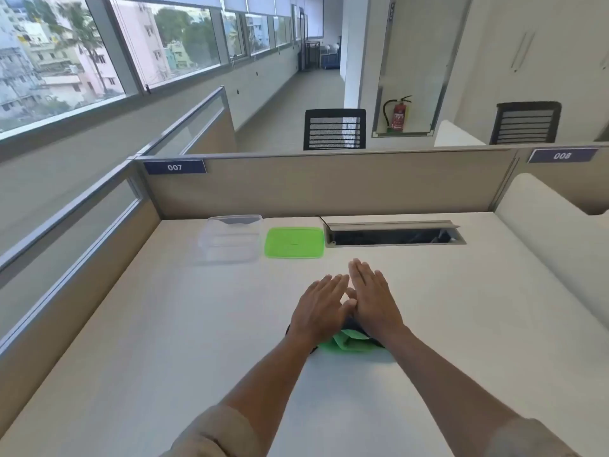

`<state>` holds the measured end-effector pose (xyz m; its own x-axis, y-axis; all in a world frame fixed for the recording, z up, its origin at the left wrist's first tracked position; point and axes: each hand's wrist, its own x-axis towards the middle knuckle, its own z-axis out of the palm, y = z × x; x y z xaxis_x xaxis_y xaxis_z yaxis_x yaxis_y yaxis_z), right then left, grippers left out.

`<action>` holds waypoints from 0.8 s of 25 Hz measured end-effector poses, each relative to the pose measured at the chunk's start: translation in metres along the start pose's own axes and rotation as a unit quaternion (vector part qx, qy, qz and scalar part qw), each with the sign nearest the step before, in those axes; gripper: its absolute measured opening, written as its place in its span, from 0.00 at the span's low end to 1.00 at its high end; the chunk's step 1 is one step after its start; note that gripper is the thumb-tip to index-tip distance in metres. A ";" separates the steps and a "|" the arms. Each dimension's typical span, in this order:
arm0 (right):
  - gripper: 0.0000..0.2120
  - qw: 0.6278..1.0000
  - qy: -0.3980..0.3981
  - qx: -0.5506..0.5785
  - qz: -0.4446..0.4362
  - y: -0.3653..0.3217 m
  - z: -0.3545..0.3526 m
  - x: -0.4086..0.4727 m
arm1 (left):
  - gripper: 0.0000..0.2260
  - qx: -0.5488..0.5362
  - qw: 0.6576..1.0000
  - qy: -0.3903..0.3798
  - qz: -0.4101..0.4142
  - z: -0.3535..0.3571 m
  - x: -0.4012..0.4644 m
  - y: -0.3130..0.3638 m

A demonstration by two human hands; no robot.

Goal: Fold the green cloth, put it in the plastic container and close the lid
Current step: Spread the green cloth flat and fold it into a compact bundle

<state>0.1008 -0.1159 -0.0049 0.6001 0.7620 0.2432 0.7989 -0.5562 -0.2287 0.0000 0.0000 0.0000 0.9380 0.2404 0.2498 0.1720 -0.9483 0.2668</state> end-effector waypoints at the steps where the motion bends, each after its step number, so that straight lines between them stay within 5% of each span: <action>1: 0.27 1.000 0.003 0.008 -0.001 0.003 0.000 -0.004 | 0.27 0.004 1.000 -0.001 0.012 0.002 -0.005 -0.003; 6: 0.21 0.997 0.028 0.049 -0.043 0.025 -0.005 -0.035 | 0.31 0.050 0.991 0.026 0.118 0.005 -0.025 -0.018; 12: 0.30 0.991 -0.025 0.074 -0.105 0.046 0.000 -0.083 | 0.27 0.076 0.981 0.039 0.173 0.007 -0.034 -0.022; 20: 0.08 0.997 0.059 0.044 -0.015 0.040 -0.003 -0.064 | 0.05 0.006 0.992 0.107 0.065 -0.003 -0.014 -0.024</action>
<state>0.0945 -0.1883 -0.0271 0.5814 0.7297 0.3598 0.8126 -0.4992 -0.3007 -0.0182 0.0198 -0.0070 0.8673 0.1535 0.4735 0.0586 -0.9761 0.2093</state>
